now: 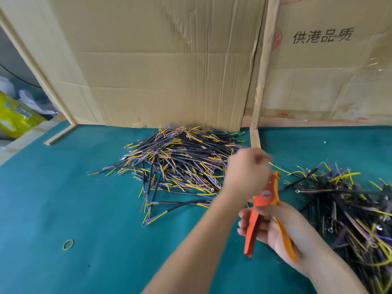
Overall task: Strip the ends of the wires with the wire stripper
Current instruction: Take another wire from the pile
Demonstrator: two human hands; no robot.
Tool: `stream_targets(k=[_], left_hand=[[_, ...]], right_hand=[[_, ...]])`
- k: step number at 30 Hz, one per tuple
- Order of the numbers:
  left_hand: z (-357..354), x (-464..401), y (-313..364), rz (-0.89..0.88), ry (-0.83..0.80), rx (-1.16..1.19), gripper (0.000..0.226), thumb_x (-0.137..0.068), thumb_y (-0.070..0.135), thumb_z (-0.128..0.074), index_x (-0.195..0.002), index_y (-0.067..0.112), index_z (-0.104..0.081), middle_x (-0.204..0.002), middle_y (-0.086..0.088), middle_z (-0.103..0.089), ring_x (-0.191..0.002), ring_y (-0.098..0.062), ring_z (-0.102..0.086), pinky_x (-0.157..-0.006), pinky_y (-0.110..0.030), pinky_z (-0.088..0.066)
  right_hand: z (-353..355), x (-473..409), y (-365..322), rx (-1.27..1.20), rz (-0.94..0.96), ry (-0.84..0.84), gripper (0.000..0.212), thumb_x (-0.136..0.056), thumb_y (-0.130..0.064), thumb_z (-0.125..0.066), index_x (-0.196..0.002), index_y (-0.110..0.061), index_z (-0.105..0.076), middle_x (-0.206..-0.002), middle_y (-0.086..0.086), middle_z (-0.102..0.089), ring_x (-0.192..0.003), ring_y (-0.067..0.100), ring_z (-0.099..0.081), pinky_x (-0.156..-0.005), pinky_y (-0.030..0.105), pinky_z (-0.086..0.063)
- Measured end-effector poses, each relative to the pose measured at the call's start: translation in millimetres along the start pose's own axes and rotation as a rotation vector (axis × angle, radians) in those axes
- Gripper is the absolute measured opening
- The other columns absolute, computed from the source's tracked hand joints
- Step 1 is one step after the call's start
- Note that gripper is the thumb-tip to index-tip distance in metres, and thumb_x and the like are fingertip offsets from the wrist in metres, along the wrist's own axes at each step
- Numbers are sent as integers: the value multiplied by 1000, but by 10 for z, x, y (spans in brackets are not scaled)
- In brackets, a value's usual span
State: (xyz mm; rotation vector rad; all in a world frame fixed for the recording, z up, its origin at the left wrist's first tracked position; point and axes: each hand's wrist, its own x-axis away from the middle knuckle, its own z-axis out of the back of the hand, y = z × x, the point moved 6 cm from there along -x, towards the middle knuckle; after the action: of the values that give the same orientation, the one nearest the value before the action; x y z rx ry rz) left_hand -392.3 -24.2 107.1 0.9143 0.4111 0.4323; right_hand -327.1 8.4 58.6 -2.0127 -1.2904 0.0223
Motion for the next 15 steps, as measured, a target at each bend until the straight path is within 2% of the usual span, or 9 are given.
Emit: stream_targets(k=[1, 2, 4, 5, 7, 9, 15], left_hand=[[253, -63, -154, 20, 106, -38, 25, -91, 10, -56, -101, 16, -78, -97, -5, -77, -95, -24, -69, -83, -32, -52], [491, -107, -258, 28, 226, -101, 26, -90, 10, -55, -98, 18, -78, -94, -3, -77, -91, -22, -67, -82, -31, -51], [897, -209, -486, 55, 403, -242, 31, -85, 6, -53, -101, 17, -77, -99, -5, -76, -95, -25, -66, -84, -31, -50], [1038, -288, -637, 70, 418, -337, 37, -83, 3, -52, -108, 16, -75, -108, -8, -74, -103, -29, -63, -89, -34, -48], [1162, -411, -926, 101, 323, -569, 48, -84, 0, -49, -125, 16, -68, -125, -13, -65, -116, -37, -55, -98, -40, -44], [1152, -455, -1167, 95, 228, -750, 50, -90, 1, -47, -133, 20, -63, -132, -10, -60, -121, -37, -48, -100, -43, -42], [1207, -522, -1253, 9, 244, -787, 36, -95, 1, -51, -123, 19, -64, -123, -9, -62, -116, -34, -45, -90, -46, -50]], right_hand=[[529, 270, -245, 207, 22, 59, 59, -57, 3, -76, -114, 7, -62, -91, 35, -65, -70, 43, -67, -64, 50, -62], [744, 326, -364, 155, 113, 77, 58, -62, -1, -73, -118, 8, -61, -91, 35, -66, -71, 43, -67, -64, 49, -62], [950, 346, -362, 176, 83, 126, 56, -68, -4, -68, -122, 9, -60, -93, 34, -68, -72, 43, -69, -65, 50, -62], [996, 289, -380, 202, 92, 138, 55, -69, -5, -66, -122, 9, -60, -93, 34, -68, -72, 42, -70, -65, 50, -63], [933, 240, -334, 200, 110, 101, 56, -70, -6, -65, -123, 9, -60, -93, 33, -68, -73, 42, -70, -66, 50, -63], [1006, 223, -374, 169, 124, 84, 56, -70, -7, -65, -124, 9, -59, -93, 33, -68, -74, 42, -70, -66, 49, -62], [1000, 227, -391, 179, 109, 77, 57, -70, -8, -66, -124, 8, -59, -94, 33, -68, -76, 42, -70, -68, 49, -62]])
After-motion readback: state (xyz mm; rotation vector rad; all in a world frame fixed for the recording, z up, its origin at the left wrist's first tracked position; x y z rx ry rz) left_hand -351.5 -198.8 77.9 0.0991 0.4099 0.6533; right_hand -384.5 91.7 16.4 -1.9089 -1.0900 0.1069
